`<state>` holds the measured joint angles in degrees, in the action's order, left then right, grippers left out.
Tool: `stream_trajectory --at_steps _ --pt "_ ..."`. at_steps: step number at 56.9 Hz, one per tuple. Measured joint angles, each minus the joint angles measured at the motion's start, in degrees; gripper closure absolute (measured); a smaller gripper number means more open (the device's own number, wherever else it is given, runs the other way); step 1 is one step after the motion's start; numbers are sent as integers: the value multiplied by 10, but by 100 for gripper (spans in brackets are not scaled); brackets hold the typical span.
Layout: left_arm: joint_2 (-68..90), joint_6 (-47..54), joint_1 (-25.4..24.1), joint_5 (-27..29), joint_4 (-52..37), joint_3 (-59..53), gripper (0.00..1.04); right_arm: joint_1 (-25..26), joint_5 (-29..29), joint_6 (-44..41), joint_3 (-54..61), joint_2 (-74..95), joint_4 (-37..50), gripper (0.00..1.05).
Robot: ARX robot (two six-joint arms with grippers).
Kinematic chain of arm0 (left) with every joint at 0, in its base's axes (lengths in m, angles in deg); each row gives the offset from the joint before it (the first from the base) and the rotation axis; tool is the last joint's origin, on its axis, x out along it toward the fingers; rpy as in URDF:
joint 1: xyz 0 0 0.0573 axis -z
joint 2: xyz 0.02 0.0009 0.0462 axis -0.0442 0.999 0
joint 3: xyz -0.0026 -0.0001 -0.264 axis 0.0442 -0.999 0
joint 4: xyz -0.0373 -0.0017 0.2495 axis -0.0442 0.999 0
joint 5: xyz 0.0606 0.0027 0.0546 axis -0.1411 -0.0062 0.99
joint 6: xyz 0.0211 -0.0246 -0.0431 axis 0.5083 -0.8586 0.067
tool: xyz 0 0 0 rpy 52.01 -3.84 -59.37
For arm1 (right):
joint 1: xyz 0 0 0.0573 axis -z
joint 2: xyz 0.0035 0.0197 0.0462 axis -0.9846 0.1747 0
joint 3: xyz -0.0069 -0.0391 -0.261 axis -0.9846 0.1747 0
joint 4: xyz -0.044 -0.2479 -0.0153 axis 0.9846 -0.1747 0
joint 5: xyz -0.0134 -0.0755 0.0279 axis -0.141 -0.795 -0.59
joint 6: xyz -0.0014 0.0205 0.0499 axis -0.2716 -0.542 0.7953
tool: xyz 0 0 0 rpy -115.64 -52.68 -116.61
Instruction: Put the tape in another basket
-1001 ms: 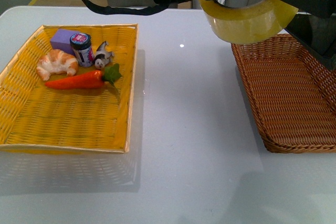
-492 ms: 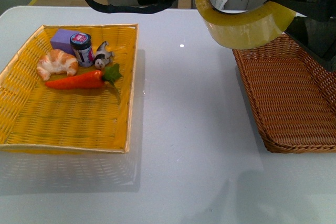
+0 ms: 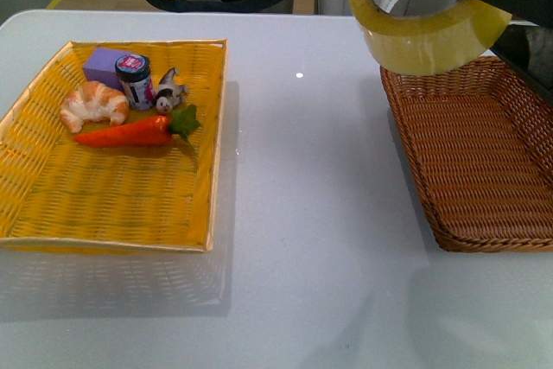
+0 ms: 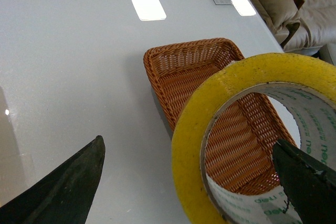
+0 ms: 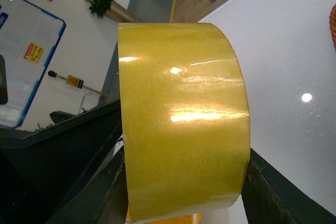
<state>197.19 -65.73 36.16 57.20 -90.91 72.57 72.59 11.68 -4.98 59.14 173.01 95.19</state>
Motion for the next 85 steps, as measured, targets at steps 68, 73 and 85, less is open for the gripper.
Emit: stream_trajectory --at_steps 68,73,85 --pt "-337 -17 -44 105 -60 -338 9 114 -141 12 -252 342 -158 57" --pt "-346 -21 -44 105 -60 -343 9 114 -145 12 -254 345 -162 55" --pt "-354 -31 -44 105 -60 -349 9 129 -150 8 -219 317 -143 13"
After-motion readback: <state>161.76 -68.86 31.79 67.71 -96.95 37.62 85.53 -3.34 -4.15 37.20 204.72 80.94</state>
